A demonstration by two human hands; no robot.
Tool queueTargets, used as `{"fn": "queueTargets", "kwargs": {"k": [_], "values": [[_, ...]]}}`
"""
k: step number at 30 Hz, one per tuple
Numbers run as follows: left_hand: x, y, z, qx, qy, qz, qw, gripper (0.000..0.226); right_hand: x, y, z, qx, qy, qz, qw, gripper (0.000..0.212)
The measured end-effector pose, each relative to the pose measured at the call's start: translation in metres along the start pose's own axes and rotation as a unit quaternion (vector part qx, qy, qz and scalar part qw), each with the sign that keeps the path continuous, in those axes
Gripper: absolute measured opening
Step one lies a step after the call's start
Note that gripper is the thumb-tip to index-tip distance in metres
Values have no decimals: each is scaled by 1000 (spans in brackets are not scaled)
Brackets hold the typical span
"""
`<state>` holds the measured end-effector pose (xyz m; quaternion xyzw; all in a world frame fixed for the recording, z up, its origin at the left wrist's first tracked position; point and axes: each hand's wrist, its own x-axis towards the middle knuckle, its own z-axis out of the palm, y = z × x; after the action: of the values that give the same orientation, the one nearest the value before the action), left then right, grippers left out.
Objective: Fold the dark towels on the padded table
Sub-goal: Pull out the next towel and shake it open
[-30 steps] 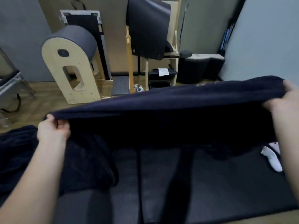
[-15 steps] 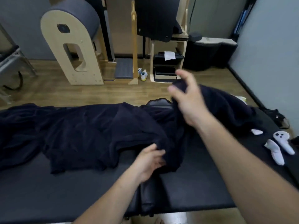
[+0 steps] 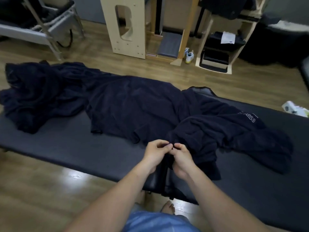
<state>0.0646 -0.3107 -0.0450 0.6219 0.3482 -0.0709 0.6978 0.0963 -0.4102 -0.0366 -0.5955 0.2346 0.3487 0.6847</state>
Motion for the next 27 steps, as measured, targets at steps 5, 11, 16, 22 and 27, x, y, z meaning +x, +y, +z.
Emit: {"fn": "queueTargets", "kwargs": {"k": [5,11,16,22,27], "values": [[2,19,8,9,40,99,994,23,-13,-8,-12,146,7,37,989,22],[-14,44,37,-40,-114,100,988,23,-13,-40,-36,73,19,-9,997,54],[-22,53,51,37,-184,124,974,11,-19,-65,-50,98,129,-72,984,25],[-21,53,45,267,-134,298,907,18,-19,-108,-102,374,220,-145,889,37],[-6,68,37,289,-66,353,888,28,-34,-155,-163,409,253,-161,862,13]]}}
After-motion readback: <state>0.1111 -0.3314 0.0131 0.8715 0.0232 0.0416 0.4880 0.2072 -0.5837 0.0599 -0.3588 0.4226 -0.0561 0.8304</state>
